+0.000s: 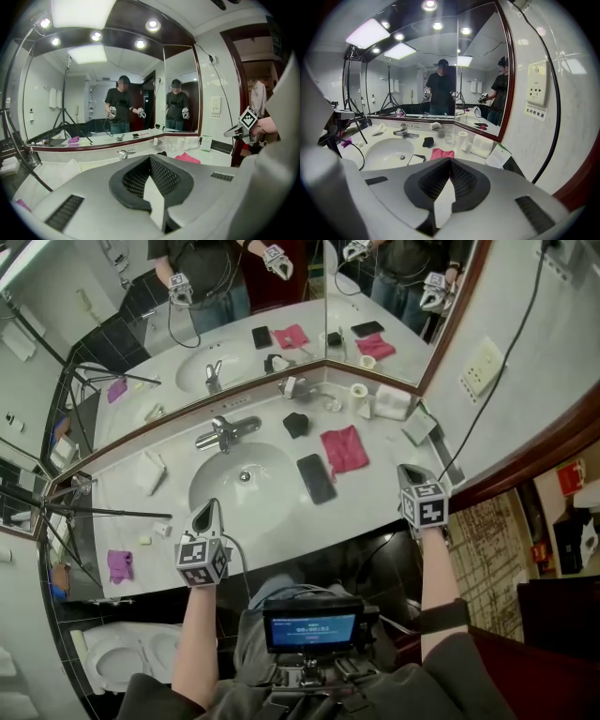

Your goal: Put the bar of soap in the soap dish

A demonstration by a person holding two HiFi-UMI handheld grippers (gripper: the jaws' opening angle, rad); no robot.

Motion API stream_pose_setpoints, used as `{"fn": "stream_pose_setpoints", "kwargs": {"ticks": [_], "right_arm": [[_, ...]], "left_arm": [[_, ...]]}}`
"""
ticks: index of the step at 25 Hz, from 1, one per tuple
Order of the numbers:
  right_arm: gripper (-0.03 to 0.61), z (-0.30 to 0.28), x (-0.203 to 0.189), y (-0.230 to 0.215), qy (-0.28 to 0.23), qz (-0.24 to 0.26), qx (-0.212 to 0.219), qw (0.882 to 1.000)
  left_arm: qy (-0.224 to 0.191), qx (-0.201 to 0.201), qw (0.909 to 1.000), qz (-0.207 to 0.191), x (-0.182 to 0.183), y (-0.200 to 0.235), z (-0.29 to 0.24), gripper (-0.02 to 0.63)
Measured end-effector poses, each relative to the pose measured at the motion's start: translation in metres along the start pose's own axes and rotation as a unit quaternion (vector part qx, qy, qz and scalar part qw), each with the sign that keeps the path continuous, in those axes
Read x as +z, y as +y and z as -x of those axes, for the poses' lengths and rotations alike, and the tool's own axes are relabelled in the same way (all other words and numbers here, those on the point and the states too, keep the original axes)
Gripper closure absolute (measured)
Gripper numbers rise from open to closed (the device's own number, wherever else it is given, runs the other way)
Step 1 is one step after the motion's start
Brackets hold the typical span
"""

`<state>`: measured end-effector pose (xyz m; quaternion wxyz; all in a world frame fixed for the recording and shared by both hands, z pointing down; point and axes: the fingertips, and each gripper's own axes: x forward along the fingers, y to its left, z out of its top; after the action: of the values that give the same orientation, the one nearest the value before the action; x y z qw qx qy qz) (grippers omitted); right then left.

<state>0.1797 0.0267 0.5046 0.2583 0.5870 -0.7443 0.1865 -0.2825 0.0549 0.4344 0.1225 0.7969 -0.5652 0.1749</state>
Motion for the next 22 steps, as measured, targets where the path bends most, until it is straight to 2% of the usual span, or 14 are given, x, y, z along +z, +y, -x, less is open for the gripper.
{"fn": "stream_pose_setpoints", "kwargs": {"ticks": [7,15,22], "right_arm": [[0.559,0.003,-0.015,-0.001,0.002,-0.05,0.009,0.999],[0.56,0.004,-0.027,-0.004,0.007,-0.057,0.018,0.998],[0.559,0.001,-0.019,0.002,0.005,-0.063,0.032,0.998]], "left_arm": [[0.004,-0.005,1.0,-0.003,0.003,-0.008,-0.007,0.614],[0.008,-0.01,0.9999,-0.007,0.003,-0.022,-0.012,0.614],[0.014,-0.017,0.9997,-0.014,0.007,-0.03,-0.015,0.614]]}}
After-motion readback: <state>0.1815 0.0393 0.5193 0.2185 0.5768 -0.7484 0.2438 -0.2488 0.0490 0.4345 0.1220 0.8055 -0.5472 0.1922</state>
